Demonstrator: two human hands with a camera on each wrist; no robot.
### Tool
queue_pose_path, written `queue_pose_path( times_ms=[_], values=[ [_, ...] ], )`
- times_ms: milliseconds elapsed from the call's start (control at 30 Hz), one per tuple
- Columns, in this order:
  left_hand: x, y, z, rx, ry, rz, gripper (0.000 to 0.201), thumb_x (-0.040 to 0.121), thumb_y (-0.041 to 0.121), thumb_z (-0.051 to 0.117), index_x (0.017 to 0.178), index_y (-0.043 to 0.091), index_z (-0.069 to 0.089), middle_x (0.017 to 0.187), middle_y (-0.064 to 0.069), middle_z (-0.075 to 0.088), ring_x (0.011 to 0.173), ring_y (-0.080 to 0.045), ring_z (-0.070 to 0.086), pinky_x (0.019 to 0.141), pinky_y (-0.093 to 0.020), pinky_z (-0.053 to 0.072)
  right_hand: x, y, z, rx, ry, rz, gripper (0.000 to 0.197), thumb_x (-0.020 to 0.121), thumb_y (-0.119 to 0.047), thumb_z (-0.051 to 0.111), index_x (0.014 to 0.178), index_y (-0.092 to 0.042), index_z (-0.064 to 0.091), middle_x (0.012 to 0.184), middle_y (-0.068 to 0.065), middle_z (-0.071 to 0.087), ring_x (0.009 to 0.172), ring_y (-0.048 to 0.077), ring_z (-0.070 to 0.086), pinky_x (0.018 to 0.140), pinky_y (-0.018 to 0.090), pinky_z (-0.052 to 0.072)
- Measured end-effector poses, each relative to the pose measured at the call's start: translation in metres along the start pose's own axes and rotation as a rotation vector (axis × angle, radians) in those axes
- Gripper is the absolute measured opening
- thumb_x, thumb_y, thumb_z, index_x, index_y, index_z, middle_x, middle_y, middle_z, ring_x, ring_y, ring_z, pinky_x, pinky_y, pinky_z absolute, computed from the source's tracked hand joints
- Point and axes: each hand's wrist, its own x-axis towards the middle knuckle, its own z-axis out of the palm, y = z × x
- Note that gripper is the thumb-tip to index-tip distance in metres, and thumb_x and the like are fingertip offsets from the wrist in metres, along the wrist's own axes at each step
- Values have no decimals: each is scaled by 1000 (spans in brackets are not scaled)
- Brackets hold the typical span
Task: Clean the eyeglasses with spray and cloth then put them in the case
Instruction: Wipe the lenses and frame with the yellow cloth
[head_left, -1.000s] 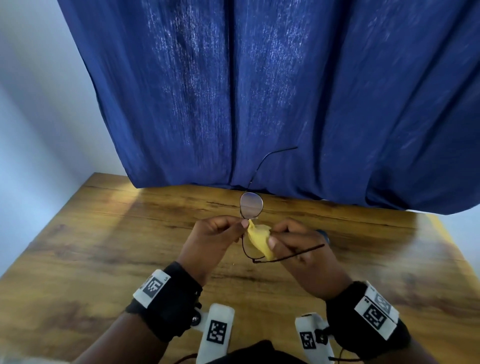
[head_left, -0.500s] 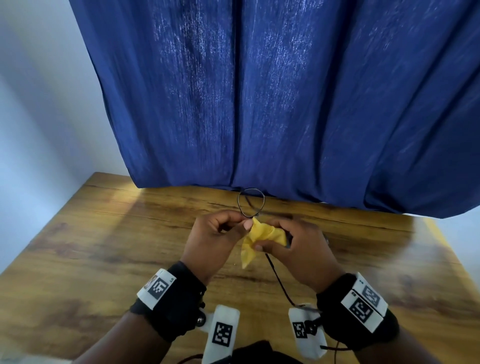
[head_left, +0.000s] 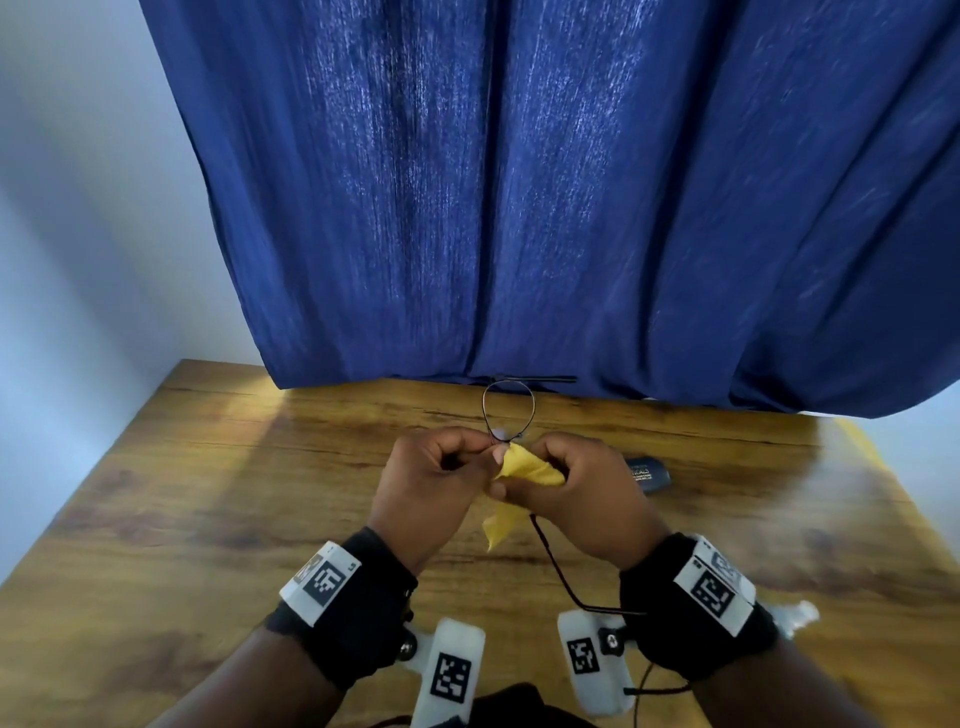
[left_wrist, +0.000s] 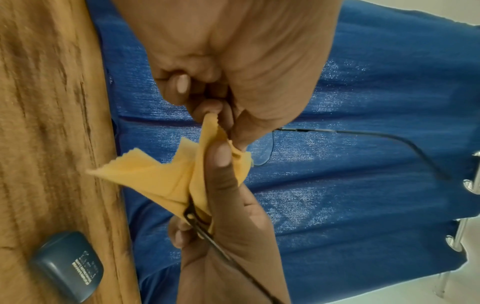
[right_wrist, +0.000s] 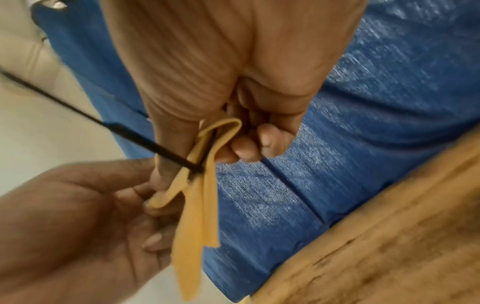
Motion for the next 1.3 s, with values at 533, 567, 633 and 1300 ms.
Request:
queue_pose_path(
  times_ms=[533, 567, 633, 1300],
  values=[
    [5, 12, 25, 190, -17, 17, 12, 93, 15, 73, 88, 19, 83, 74, 2, 80, 70, -7, 73, 66, -17, 56, -2, 10, -23, 114, -32, 75, 24, 79, -37, 86, 80, -17, 72, 70, -6, 69, 59, -2, 57, 55, 16, 44],
    [4, 14, 28, 198, -14, 16, 13, 93, 14, 73, 87, 18, 83, 73, 1, 79, 68, -5, 72, 64, -14, 54, -2, 12, -24, 100, -19, 60, 25, 81, -38, 84, 78, -16, 72, 69, -6, 69, 58, 0, 56, 55, 16, 43],
    [5, 17, 35, 206, -12, 15, 14, 93, 14, 72, 86, 18, 83, 74, 2, 80, 71, -11, 73, 65, -20, 56, -2, 17, -28, 56, -20, 5, 24, 86, -35, 80, 72, -18, 71, 62, -9, 63, 55, 0, 51, 53, 16, 38],
    [5, 21, 48, 142, -71, -72, 14, 93, 11, 71, 85, 13, 82, 81, -3, 79, 77, -18, 71, 76, -33, 57, -6, 36, -49, 121, -116, -58, 21, 93, -46, 67, 81, -31, 75, 74, -7, 71, 66, 13, 62, 62, 35, 49]
  ],
)
